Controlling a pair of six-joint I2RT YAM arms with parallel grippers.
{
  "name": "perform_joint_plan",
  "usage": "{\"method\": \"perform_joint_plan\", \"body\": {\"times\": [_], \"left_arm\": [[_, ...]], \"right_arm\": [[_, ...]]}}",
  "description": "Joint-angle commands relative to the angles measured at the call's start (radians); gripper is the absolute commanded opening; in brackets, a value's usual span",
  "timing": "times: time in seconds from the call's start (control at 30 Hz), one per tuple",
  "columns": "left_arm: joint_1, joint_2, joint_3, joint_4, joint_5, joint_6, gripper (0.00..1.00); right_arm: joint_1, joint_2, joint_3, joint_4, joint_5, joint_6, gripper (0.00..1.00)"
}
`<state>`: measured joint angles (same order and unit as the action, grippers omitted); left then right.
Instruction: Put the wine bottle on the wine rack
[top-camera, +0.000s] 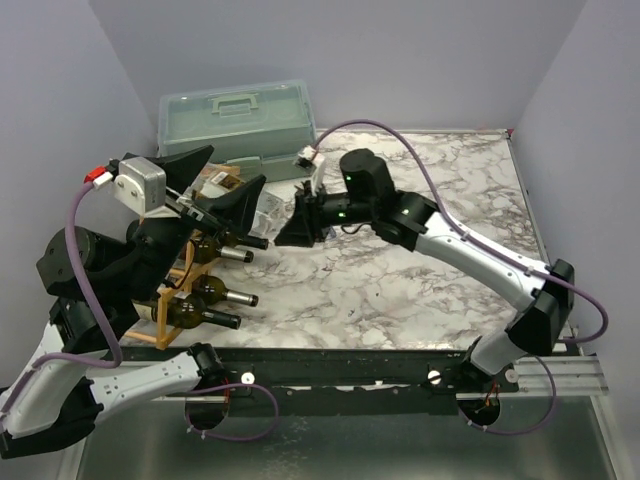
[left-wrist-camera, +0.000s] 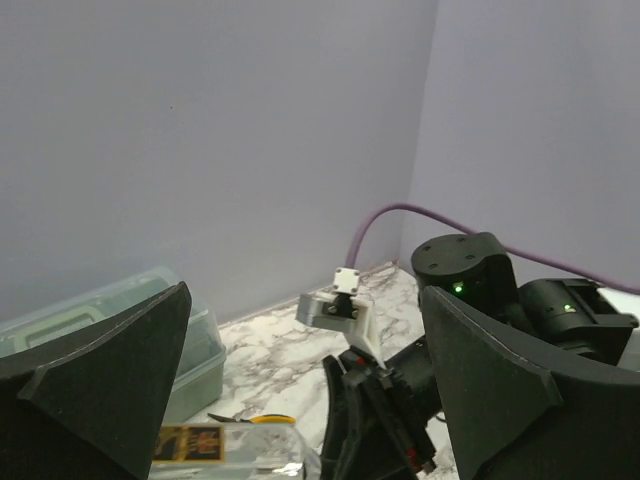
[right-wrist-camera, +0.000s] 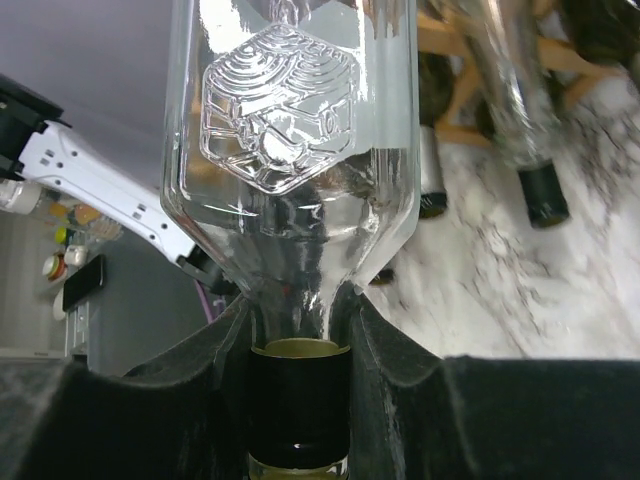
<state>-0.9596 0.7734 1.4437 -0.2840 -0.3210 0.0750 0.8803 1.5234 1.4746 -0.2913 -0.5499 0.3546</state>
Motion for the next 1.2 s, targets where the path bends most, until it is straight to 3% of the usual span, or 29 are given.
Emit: {"method": "perform_joint_plan", "body": {"times": [0.0, 0.33, 0.6, 0.83, 1.17], "left_arm": [[0.000, -0.029, 0.021, -0.062, -0.003, -0.028, 0.99], [0.000, -0.074, 0.035, -0.087, -0.022, -0.031, 0.99], [0.000, -0.105, 0.019, -0.104, -0.033, -0.032, 0.99], [-0.001, -0.115, 0.003, -0.110, -0.037, -0.031, 0.99], [0.000, -0.139, -0.009, -0.122, -0.047, -0.030, 0.99]], "right_arm": [[0.090, 0.108, 0.190, 0.181, -0.066, -0.046, 0.01], [0.183, 0.460, 0.558, 0.124, -0.143, -0.014, 0.01], [0.195, 0.650, 0.781, 0.011, -0.182, -0.010, 0.00], [0.194, 0.734, 0.874, -0.061, -0.206, -0.015, 0.00], [0.194, 0.765, 0.865, -0.077, -0.272, 0.001, 0.01]]}}
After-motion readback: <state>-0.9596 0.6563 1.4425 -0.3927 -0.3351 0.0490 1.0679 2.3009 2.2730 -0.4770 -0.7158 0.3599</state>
